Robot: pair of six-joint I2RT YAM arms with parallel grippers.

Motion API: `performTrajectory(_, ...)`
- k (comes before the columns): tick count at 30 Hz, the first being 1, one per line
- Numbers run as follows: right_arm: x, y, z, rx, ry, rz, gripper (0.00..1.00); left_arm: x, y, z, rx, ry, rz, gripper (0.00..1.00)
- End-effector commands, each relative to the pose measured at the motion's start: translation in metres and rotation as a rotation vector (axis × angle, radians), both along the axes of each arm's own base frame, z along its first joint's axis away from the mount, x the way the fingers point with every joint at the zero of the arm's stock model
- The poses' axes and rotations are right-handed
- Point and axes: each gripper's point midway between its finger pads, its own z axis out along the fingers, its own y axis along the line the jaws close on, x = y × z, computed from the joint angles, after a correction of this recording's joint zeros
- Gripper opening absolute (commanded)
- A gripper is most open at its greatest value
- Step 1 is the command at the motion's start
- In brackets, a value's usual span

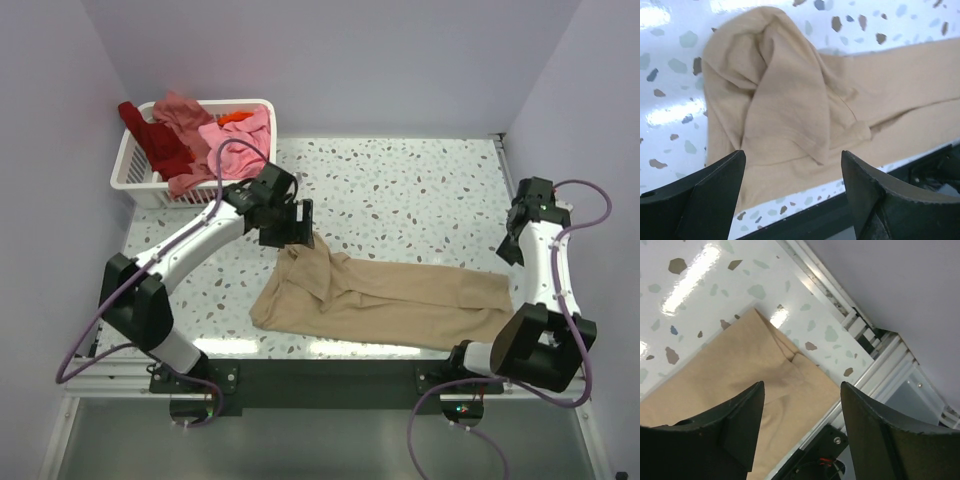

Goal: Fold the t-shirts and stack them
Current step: Fold the tshirt

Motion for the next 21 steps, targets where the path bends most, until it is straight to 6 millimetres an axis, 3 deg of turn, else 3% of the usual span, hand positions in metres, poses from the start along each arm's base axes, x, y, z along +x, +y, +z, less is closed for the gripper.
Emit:
performTrajectory(1, 0.022, 0.007, -0.009, 0.060, -0.052, 0.023, 0.65, 0.037, -0.009, -0.001, 0.021, -0.076, -0.010, 0.81)
performTrajectory(8, 0.020, 0.017, -0.046, 0.131, -0.008, 0.031, 0.56, 0.067, -0.024, -0.017, 0.022, -0.097, -0.012, 0.77)
performTrajectory(21, 0.023, 0.017, -0.078, 0.167, 0.055, -0.005, 0.54, 0.076, -0.030, -0.066, 0.058, -0.035, -0.021, 0.69)
